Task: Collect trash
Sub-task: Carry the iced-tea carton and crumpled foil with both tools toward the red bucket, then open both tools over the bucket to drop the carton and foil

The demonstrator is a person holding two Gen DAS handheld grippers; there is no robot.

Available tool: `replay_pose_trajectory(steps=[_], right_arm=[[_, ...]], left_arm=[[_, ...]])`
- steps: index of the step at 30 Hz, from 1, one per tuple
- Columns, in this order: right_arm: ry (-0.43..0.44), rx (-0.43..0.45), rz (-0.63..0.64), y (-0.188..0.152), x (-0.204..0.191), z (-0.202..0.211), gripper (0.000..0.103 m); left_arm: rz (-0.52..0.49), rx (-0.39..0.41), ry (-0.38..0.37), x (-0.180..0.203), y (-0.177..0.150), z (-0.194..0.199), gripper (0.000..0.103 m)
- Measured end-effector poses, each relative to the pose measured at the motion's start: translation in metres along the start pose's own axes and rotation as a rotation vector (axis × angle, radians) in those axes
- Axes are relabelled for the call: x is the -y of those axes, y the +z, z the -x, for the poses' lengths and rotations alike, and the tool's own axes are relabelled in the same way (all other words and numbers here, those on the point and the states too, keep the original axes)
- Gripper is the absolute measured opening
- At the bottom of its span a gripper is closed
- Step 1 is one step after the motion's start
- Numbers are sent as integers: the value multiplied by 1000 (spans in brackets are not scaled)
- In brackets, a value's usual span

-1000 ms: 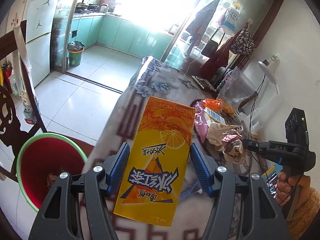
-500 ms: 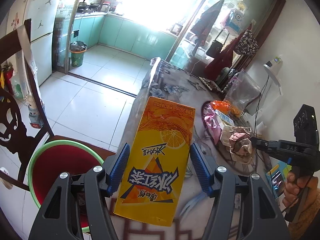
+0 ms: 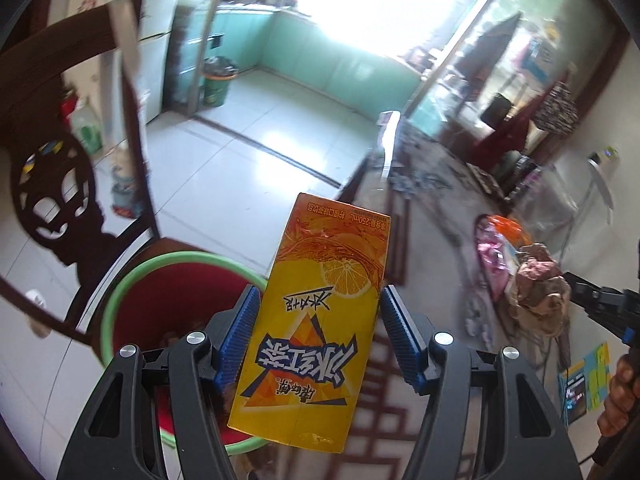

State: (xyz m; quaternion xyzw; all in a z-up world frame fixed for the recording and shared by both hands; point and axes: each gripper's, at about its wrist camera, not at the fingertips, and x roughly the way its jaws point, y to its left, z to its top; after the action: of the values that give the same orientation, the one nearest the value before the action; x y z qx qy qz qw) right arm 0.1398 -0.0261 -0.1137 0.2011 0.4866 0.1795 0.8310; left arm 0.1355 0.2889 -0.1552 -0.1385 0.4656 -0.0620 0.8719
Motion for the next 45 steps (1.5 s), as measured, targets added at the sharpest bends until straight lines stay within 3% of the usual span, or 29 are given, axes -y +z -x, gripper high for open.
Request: replay_pose_trajectory(steps=[13, 23, 35, 37, 39, 41, 45], right_arm=[[76, -133, 193, -2, -67, -64, 8], [140, -261, 242, -16, -94, -111, 8], [198, -327, 309, -26, -124, -128, 8], [209, -328, 311, -25, -125, -128, 12], [222, -332, 312, -25, -127, -128, 23], [227, -322, 311, -25, -126, -124, 36], [234, -305, 308, -25, -122, -115, 44]], left_arm=[[97, -51, 92, -53, -11, -8, 59], [112, -83, 161, -72, -20, -10, 60], [167, -90, 222, -101, -27, -4, 60], [172, -87, 227, -101, -27, -3, 60], [182, -67, 236, -102, -27, -1, 61], [197, -46, 235, -101, -26, 1, 70], [193, -16, 236, -95, -25, 6, 74]])
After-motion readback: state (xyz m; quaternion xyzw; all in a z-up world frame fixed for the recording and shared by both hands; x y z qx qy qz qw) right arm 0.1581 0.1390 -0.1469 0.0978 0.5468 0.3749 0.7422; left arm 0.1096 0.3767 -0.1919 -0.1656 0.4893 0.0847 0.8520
